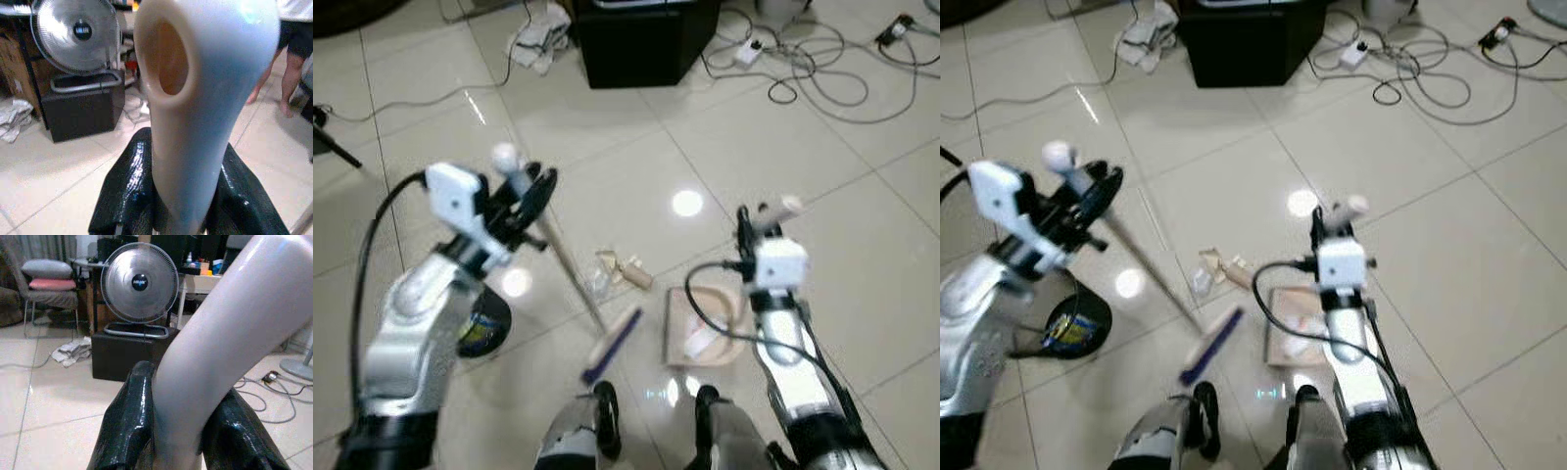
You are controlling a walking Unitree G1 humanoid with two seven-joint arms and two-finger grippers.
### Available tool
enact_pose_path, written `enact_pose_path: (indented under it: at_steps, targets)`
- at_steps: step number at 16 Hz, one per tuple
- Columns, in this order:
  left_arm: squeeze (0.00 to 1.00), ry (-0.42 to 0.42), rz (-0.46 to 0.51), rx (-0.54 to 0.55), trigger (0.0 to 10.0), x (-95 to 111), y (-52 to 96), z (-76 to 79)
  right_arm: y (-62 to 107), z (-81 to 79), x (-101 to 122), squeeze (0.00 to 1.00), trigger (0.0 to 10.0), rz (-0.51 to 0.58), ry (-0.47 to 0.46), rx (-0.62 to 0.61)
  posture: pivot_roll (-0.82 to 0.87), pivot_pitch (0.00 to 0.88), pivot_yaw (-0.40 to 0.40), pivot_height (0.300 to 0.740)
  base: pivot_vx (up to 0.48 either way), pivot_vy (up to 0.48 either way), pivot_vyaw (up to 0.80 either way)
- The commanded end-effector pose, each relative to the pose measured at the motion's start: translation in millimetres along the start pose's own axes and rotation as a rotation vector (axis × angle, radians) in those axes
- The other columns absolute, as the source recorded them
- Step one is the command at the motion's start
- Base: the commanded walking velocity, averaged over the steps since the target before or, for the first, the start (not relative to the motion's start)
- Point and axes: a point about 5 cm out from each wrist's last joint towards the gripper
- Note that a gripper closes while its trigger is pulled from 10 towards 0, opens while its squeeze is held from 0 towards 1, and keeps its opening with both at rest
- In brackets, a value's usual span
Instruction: Sweep floor
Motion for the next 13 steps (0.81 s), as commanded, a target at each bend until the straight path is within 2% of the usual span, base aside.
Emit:
enact_pose_path:
  at_steps: [1, 2, 3, 4, 5, 6, 7, 9, 12, 13]
  targets:
    - [0.00, -0.041, -0.022, 0.036, 10.0, -5.1, 13.2, -8.0, -2.7, 3.9, 18.1, 0.00, 10.0, 0.062, -0.039, -0.012, 0.08, 0.200, 0.094, 0.740, 0.000, 0.000, 0.00]
    - [0.00, -0.061, -0.021, 0.057, 10.0, -6.1, 16.1, -10.6, -2.7, 5.9, 23.1, 0.00, 10.0, 0.077, -0.041, -0.013, 0.08, 0.200, 0.094, 0.740, 0.000, 0.000, 0.00]
    - [0.00, -0.097, -0.004, 0.175, 10.0, -9.0, 21.7, -21.8, -6.7, 15.2, 42.5, 0.00, 10.0, 0.121, -0.062, -0.037, 0.04, 0.167, 0.085, 0.740, 0.000, 0.000, 0.00]
    - [0.00, -0.117, -0.008, 0.222, 10.0, -11.5, 24.3, -26.0, -9.5, 19.9, 52.2, 0.00, 10.0, 0.136, -0.082, -0.058, 0.03, 0.153, 0.083, 0.740, 0.000, 0.000, 0.00]
    - [0.00, -0.134, -0.050, 0.270, 10.0, -17.5, 27.9, -30.0, -12.8, 22.8, 63.6, 0.00, 10.0, 0.146, -0.119, -0.065, 0.02, 0.140, 0.082, 0.740, 0.000, 0.000, 0.00]
    - [0.00, -0.164, -0.102, 0.315, 10.0, -26.2, 35.5, -30.0, -17.5, 22.6, 74.7, 0.00, 10.0, 0.107, -0.171, -0.052, 0.01, 0.122, 0.082, 0.740, 0.000, 0.000, 0.00]
    - [0.00, -0.174, -0.127, 0.336, 10.0, -31.2, 38.9, -29.4, -20.3, 21.7, 78.3, 0.00, 10.0, 0.070, -0.194, -0.040, 0.01, 0.121, 0.082, 0.740, 0.000, 0.000, 0.00]
    - [0.00, -0.185, -0.141, 0.364, 10.0, -39.5, 43.0, -24.2, -28.9, 22.8, 90.5, 0.00, 10.0, 0.071, -0.208, -0.036, 0.00, 0.095, 0.082, 0.740, 0.000, 0.000, 0.00]
    - [0.00, -0.196, -0.147, 0.393, 10.0, -48.3, 41.4, -13.4, -51.0, 27.8, 112.3, 0.00, 10.0, 0.030, -0.253, -0.048, 0.00, 0.080, 0.073, 0.740, 0.000, 0.000, 0.71]
    - [0.00, -0.170, -0.131, 0.375, 10.0, -49.2, 39.8, -5.9, -57.2, 27.4, 118.8, 0.00, 10.0, 0.028, -0.280, -0.035, 0.01, 0.079, 0.069, 0.740, 0.000, 0.000, 0.80]
Point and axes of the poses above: a point about 5 cm out from each wrist's last joint towards the gripper, its own y axis pointing back from the gripper into the wrist, its own x axis along the axis of the wrist's last joint, z = x × y, and after that the axes turned 3 degrees about y, right-handed
